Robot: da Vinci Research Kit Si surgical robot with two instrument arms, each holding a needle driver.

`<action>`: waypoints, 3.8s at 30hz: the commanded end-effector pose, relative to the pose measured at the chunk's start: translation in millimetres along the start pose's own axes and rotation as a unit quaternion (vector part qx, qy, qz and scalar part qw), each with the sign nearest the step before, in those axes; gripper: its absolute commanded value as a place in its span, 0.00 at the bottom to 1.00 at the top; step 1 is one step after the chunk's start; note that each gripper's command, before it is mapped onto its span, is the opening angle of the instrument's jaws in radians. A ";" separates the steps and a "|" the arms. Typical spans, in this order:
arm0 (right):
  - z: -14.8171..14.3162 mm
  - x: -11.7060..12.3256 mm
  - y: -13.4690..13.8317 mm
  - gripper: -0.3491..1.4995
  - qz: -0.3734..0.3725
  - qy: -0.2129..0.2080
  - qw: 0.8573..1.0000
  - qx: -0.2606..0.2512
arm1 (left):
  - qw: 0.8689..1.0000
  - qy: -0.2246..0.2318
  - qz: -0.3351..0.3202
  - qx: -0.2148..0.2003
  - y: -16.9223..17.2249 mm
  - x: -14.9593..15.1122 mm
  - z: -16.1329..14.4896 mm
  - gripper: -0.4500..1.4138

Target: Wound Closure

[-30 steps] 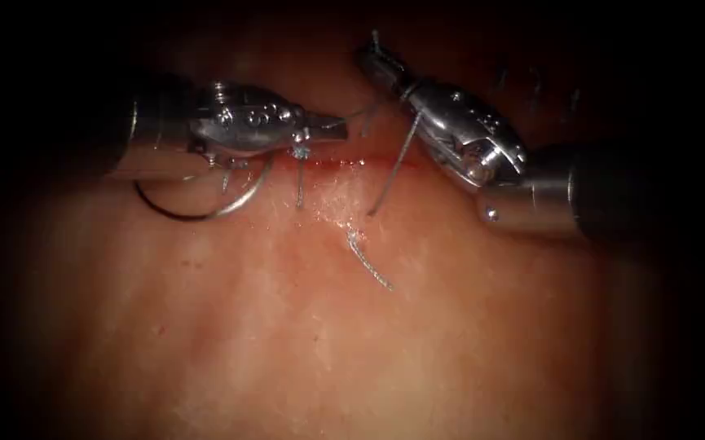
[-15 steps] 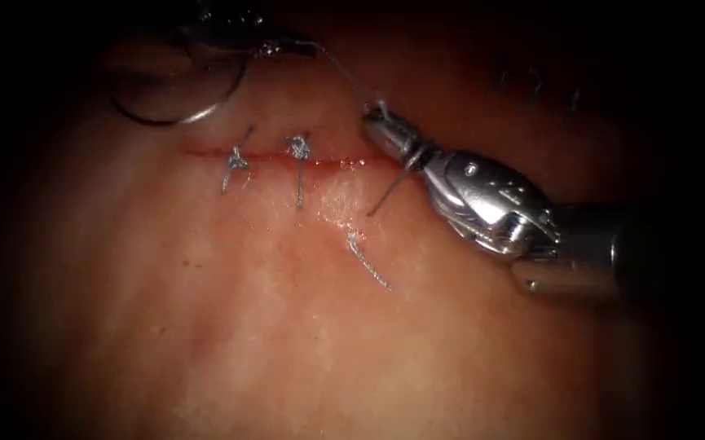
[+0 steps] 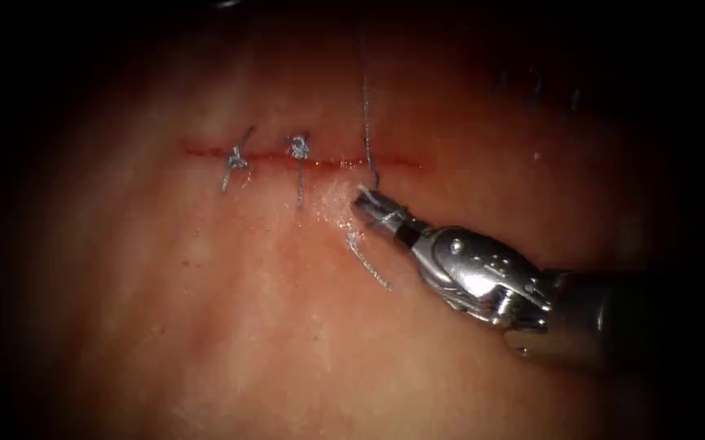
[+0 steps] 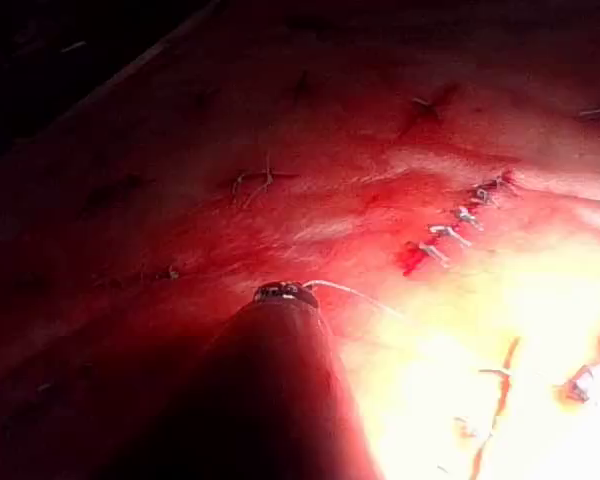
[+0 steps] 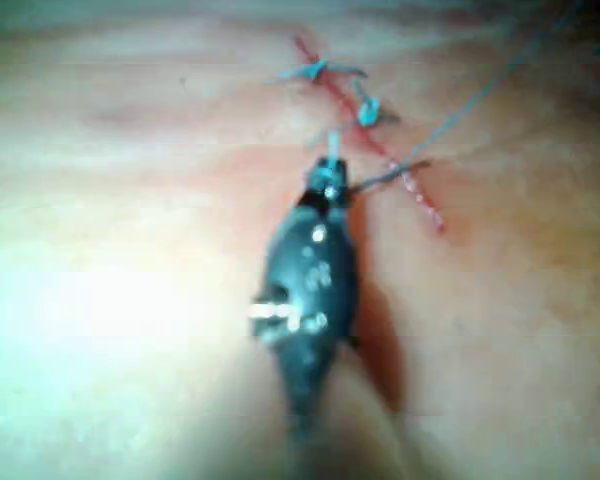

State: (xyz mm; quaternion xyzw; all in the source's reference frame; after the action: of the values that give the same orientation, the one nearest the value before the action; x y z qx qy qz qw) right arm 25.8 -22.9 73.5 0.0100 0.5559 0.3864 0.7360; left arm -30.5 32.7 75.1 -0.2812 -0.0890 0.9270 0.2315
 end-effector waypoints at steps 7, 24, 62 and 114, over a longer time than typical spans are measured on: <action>-0.3 -0.9 -2.5 0.00 -0.007 -0.007 1.000 0.026 | 1.000 0.021 -0.001 0.014 -4.0 2.1 0.8 0.00; -0.8 -1.8 -3.8 0.00 -0.014 -0.009 0.997 0.075 | 0.997 0.040 -0.001 0.067 -9.8 4.7 2.7 0.00; -0.6 -5.7 -7.6 0.00 -0.027 -0.054 0.988 0.139 | 0.996 0.049 -0.002 0.079 -12.0 5.1 5.6 0.00; 0.0 5.8 6.6 0.18 -0.007 -0.065 0.961 0.268 | 0.984 0.147 0.038 -0.092 21.5 3.4 -10.8 0.00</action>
State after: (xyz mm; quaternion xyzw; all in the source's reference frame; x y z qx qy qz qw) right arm 21.7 -15.2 71.2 0.2288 0.5880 0.2181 0.7446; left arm -34.7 14.6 57.7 -0.4368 -0.1313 0.8717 0.1793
